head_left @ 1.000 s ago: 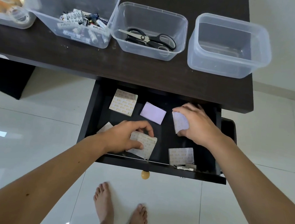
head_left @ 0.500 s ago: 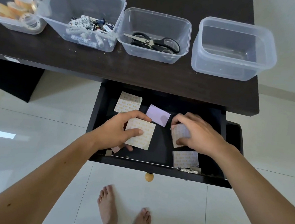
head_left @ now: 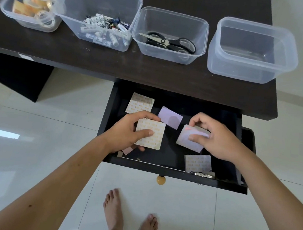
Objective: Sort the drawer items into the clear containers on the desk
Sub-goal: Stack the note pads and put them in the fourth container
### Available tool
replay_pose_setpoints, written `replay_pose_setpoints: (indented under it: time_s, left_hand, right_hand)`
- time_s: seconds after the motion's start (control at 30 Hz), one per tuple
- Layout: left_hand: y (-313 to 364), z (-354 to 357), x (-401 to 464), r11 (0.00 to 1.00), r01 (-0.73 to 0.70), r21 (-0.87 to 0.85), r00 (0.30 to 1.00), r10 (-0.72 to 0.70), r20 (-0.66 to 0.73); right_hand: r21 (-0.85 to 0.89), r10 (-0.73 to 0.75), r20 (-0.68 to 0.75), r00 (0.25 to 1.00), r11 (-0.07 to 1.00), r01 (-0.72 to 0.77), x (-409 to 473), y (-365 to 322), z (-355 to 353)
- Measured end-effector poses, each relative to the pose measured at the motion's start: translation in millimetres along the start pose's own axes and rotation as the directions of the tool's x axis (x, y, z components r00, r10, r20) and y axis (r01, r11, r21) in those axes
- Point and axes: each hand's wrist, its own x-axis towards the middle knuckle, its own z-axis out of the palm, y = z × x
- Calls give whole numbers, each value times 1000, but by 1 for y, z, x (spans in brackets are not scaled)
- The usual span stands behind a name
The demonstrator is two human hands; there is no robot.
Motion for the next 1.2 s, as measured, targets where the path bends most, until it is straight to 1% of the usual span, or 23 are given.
replay_pose_setpoints:
  time_s: [0.1, 0.17, 0.23, 0.3, 0.43, 0.5, 0.63, 0.73, 0.77, 0.87, 0.93, 1.0, 1.13, 1.2]
  left_hand:
    - [0, 0, 1, 1000, -14, -6, 1000, 14, 0]
    - [1, 0, 1, 1000, -19, -25, 1000, 19, 5]
    - [3, 1, 0, 998, -29, -52, 999, 31, 26]
    - [5, 1, -1, 996, -39, -74, 998, 43, 53]
    - [6, 0, -4, 995, -70, -76, 993, 76, 88]
    - [7, 0, -7, 994, -78, -71, 992, 84, 96]
    - [15, -14, -24, 995, -104, -6, 994, 104, 44]
    - [19, -40, -46, 994, -89, 63, 996, 89, 1]
    - [18, -49, -55, 993, -82, 83, 996, 83, -14]
    - [14, -69, -79, 994, -39, 98, 996, 46, -70]
    - [10, -76, -88, 995, -16, 100, 997, 24, -78]
    - [5, -79, -92, 996, -16, 86, 997, 22, -71]
    - [-2, -81, -93, 998, -18, 56, 996, 23, -81]
    - [-5, -82, -94, 1000, -18, 14, 995, 19, -95]
  right_hand:
    - [219, 2, -5, 1000, 976, -1, -3, -14, 0]
    - [298, -17, 16, 1000, 955, 12, -1, -24, 4]
    - [309, -43, 27, 999, 951, 32, 3, -33, 11]
    - [287, -64, -1, 998, 956, 62, 8, -39, 21]
    - [250, -53, -137, 989, 964, 86, 18, -45, 41]
    - [262, -53, -195, 979, 960, 104, 20, -48, 49]
    - [332, -63, -262, 963, 931, 151, 22, -54, 59]
    - [399, -7, -256, 967, 910, 112, 29, -60, 60]
    - [397, -2, -253, 968, 912, 106, 33, -60, 61]
    - [311, -18, -262, 965, 945, 102, 51, -61, 72]
    - [226, -51, -273, 961, 967, 116, 66, -60, 83]
    - [125, -60, -277, 959, 987, 97, 81, -61, 94]
    - [-75, 57, -230, 972, 994, -76, 106, -63, 108]
    - [-138, 97, -219, 971, 982, -129, 110, -65, 114]
